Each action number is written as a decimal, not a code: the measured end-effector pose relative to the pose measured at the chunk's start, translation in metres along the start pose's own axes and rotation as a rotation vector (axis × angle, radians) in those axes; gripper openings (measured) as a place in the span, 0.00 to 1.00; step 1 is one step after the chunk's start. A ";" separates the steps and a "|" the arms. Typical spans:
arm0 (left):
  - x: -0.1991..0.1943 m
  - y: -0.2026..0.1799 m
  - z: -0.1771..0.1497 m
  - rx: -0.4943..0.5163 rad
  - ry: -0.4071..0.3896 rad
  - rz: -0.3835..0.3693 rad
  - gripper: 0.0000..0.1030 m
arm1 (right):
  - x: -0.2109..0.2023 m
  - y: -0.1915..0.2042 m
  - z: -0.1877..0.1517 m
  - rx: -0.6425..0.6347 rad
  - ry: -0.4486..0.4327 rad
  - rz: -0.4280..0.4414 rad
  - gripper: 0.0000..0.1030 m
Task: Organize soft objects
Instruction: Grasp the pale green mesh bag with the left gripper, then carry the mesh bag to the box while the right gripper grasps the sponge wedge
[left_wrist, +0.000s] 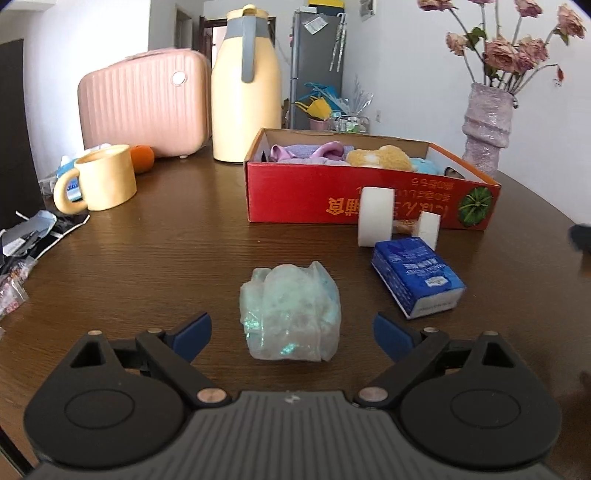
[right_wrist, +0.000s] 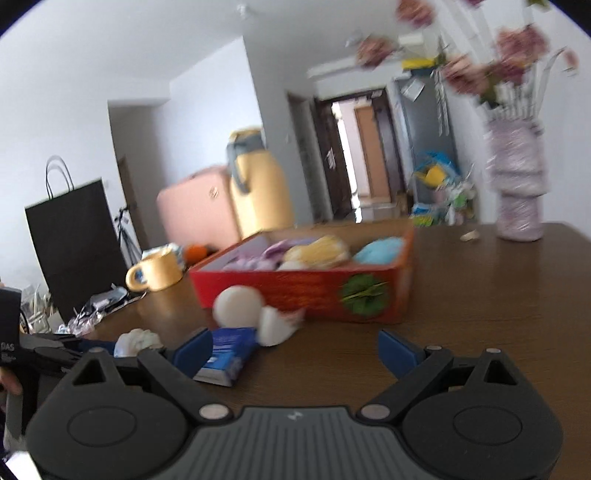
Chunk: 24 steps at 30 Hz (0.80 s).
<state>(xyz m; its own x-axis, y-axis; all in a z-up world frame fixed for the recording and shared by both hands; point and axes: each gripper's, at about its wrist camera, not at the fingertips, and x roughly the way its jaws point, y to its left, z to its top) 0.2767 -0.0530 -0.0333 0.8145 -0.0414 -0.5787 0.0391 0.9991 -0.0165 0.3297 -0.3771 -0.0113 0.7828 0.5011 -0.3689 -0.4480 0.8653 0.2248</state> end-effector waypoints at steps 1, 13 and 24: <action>0.003 0.000 0.000 -0.005 0.001 0.001 0.94 | 0.016 0.010 0.002 -0.004 0.033 -0.006 0.91; 0.027 0.018 0.006 -0.038 -0.006 -0.048 0.69 | 0.114 0.074 -0.002 0.038 0.188 -0.068 0.77; 0.022 0.039 0.006 -0.068 -0.018 -0.058 0.48 | 0.147 0.050 0.016 0.117 0.137 -0.266 0.32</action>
<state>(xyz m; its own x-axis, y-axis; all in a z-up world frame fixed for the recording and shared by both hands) 0.3000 -0.0152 -0.0420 0.8225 -0.0990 -0.5601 0.0481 0.9933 -0.1051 0.4291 -0.2605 -0.0399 0.7968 0.2615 -0.5447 -0.1767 0.9629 0.2038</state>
